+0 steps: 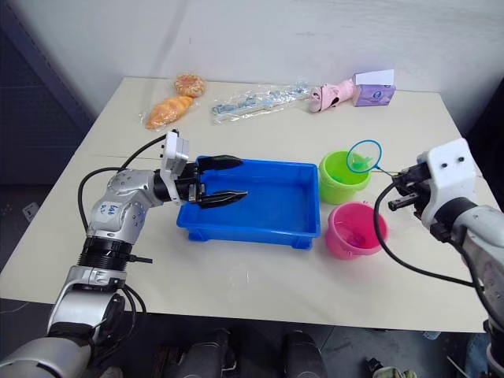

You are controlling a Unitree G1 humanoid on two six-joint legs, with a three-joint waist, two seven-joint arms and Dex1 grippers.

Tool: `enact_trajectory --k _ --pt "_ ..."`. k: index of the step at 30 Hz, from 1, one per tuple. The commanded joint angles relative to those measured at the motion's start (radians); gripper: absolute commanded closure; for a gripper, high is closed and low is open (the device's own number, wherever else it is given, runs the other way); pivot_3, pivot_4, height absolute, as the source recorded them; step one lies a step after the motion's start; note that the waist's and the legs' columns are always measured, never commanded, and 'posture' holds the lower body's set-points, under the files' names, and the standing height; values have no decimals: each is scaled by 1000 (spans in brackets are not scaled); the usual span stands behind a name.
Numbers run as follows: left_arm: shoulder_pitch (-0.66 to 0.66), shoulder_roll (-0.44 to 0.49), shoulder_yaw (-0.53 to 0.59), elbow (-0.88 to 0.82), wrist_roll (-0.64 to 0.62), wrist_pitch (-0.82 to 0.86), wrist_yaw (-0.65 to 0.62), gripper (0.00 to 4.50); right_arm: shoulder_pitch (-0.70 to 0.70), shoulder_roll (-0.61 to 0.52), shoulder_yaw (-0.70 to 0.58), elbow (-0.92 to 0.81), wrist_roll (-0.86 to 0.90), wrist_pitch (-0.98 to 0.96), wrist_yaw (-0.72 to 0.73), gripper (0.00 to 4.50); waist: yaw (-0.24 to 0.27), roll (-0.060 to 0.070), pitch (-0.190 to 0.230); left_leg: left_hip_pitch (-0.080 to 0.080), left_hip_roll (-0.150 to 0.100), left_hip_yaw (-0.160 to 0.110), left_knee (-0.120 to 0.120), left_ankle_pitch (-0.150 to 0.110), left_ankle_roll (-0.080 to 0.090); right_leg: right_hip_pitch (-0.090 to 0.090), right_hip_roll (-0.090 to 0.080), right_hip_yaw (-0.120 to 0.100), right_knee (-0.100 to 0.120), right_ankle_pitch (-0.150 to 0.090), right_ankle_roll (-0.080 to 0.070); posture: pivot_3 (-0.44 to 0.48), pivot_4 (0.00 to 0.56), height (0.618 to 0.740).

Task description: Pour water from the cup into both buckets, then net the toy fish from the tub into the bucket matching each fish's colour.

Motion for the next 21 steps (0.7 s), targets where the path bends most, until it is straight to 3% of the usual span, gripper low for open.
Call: enact_trajectory --k 1,5,9,14,19,21 --pt "-22 -5 -1 -5 7 -31 -11 43 57 -71 69 8 -188 -224 27 4500 4 0 0 0 0 0 0 0 0 0 0 0 0 0 0 0 150 740" --pt "-25 -9 -1 10 8 -44 -18 43 100 -109 147 84 -373 -443 20 4500 11 0 0 0 0 0 1 0 0 1 0 -1 -1 0 0 0 150 740" --pt "-31 -18 -2 27 7 -59 -27 43 162 -222 254 197 -658 -754 -14 4500 11 0 0 0 -1 -1 1 0 0 1 0 -1 -1 0 0 0 150 740" --pt "-36 -24 -1 49 12 -82 -38 43 187 -263 303 300 -831 -961 -89 4500 11 0 0 0 -1 -1 1 0 0 0 0 -1 -1 0 0 0 150 740" --pt "-37 -26 1 62 13 -113 -54 43 168 -244 263 314 -904 -1050 -150 4500 10 0 0 0 0 -1 2 0 -1 1 0 -2 -1 0 0 0 150 740" --pt "-30 -20 9 57 -4 -127 -86 43 167 -205 219 303 -831 -1065 -133 4500 10 0 0 0 0 -1 2 1 -1 1 0 -2 -1 0 0 0 150 740"
